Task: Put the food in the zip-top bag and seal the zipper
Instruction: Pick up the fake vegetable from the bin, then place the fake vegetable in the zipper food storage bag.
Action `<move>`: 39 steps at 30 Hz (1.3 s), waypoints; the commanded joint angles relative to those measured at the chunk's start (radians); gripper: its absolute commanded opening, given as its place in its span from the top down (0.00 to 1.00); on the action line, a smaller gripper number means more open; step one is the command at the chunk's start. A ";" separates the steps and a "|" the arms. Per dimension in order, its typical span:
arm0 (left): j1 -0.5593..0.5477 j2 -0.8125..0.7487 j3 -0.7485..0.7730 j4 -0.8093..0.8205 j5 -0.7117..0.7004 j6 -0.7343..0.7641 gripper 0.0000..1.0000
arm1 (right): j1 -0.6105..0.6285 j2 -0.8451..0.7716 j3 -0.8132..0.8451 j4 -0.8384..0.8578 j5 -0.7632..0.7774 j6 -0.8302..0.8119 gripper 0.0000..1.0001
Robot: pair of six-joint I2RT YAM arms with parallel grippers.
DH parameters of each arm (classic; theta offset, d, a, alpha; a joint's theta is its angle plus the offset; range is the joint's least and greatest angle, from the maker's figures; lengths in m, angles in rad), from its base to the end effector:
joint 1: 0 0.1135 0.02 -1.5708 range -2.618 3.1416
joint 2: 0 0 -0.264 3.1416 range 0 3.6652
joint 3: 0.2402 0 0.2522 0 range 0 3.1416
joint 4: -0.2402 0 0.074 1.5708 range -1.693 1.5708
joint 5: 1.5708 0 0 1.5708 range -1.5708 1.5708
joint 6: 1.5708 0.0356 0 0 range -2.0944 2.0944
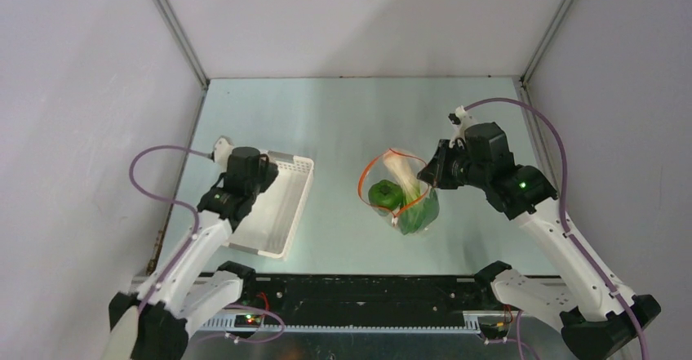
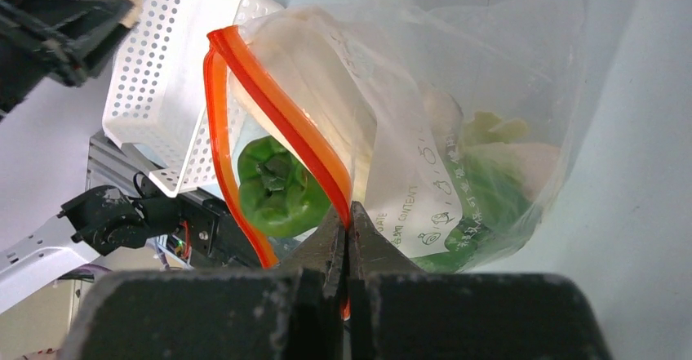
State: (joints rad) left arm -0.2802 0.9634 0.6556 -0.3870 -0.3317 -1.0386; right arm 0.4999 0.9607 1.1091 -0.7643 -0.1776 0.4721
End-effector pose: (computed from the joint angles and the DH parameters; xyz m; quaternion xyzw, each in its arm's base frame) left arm 0.1989 -0.0452 0.2443 -0.3957 0.8038 -0.1381 0.4222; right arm 0.1647 0.0971 0.3624 -0.0530 0.8840 0.2834 0.3679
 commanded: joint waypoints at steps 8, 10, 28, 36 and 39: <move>-0.333 -0.134 0.203 0.118 0.431 0.433 1.00 | -0.023 0.018 0.003 0.050 -0.044 -0.028 1.00; -0.418 -0.091 0.239 0.149 0.510 0.489 1.00 | -0.024 0.016 0.003 0.046 -0.052 -0.028 1.00; -0.707 0.257 0.476 0.175 0.663 0.645 1.00 | -0.049 -0.019 0.003 0.055 -0.236 -0.034 1.00; -0.745 0.350 0.561 0.071 0.603 0.656 1.00 | -0.067 -0.036 0.003 0.058 -0.288 0.002 1.00; -0.747 0.392 0.581 0.047 0.590 0.642 0.99 | -0.071 -0.038 0.002 0.059 -0.300 0.009 1.00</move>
State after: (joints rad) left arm -1.0199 1.3186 1.1790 -0.2882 0.2863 -0.4110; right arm 0.4366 0.9516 1.0977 -0.7509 -0.4152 0.4530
